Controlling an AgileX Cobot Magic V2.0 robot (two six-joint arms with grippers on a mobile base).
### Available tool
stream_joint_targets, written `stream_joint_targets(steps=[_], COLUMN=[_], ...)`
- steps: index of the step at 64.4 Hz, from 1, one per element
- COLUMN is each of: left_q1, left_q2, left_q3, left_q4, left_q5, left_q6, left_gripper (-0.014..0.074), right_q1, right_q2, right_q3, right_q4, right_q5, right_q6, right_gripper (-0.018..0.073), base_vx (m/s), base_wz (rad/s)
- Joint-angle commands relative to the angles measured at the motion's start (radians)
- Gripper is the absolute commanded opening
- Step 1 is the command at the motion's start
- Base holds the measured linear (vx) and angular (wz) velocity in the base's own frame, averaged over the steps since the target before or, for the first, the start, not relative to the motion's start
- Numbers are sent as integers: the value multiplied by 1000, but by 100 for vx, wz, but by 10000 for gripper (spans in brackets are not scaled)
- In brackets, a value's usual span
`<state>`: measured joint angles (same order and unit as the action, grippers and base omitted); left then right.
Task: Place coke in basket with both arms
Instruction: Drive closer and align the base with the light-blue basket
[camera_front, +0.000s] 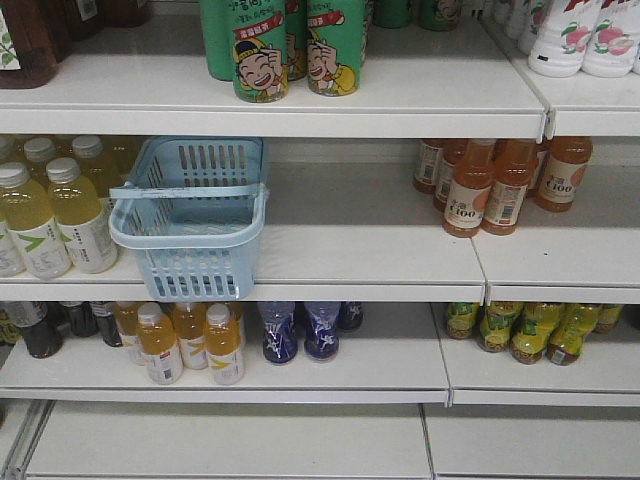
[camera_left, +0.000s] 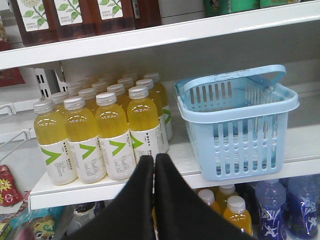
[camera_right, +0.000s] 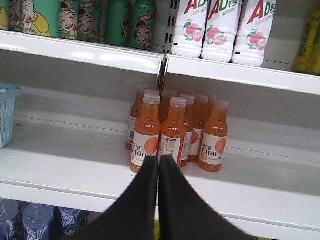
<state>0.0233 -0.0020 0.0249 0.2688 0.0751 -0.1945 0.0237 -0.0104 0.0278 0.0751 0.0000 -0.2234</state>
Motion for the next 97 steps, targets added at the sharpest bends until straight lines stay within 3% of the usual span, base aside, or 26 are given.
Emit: stream_joint_targets(steps=[1, 12, 18, 23, 30, 34, 44, 49, 55, 59, 62, 65, 73, 74, 81, 88, 91, 97], left_q1=[-6, -6, -6, -6, -6, -6, -6, -7, -7, -7, -7, -7, -7, -7, -7, -7, -7, -7], left_q2=[24, 24, 24, 24, 24, 24, 24, 24, 24, 24, 24, 24, 24, 26, 81, 196, 250, 372], left_q3=[9, 9, 9, 9, 8, 8, 8, 8, 5, 4, -5, -32, -177, -215, -342, -416, -426, -422], left_q4=[-9, -8, -21, -110, -298, -377, -489, -585, -785, -876, -900, -881, -636, -564, -260, 27, 105, 188], left_q5=[-64, -68, -134, -181, -219, -237, -261, -281, -297, -297, -296, -296, -352, -388, -547, -585, -585, -583], left_q6=[-9, -8, -28, -150, -358, -430, -473, -493, -663, -812, -952, -1051, -1164, -1170, -1177, -1252, -1288, -1340], left_gripper=[-6, -6, -6, -6, -6, -6, -6, -6, -6, -6, -6, -6, -6, -6, -6, -6, -6, 4], right_q1=[-3, -3, -3, -3, -3, -3, -3, -3, -3, -3, -3, -3, -3, -3, -3, -3, -3, -3], right_q2=[-18, -18, -18, -18, -18, -18, -18, -18, -18, -18, -18, -18, -18, -18, -18, -18, -18, -18], right_q3=[11, 11, 11, 11, 11, 11, 11, 11, 11, 11, 11, 11, 11, 11, 11, 11, 11, 11], right_q4=[-2, -2, -2, -2, -2, -2, -2, -2, -2, -2, -2, -2, -2, -2, -2, -2, -2, -2], right_q5=[-75, -75, -75, -75, -75, -75, -75, -75, -75, -75, -75, -75, -75, -75, -75, -75, -75, -75], right_q6=[-6, -6, -6, -6, -6, -6, -6, -6, -6, -6, -6, -6, -6, -6, -6, -6, -6, -6], right_gripper=[-2, -2, -2, -2, -2, -2, -2, -2, -2, -2, -2, -2, -2, -2, -2, -2, -2, -2], base_vx=[0, 0, 0, 0, 0, 0, 0, 0, 0, 0, 0, 0, 0, 0, 0, 0, 0, 0], base_wz=[0, 0, 0, 0, 0, 0, 0, 0, 0, 0, 0, 0, 0, 0, 0, 0, 0, 0])
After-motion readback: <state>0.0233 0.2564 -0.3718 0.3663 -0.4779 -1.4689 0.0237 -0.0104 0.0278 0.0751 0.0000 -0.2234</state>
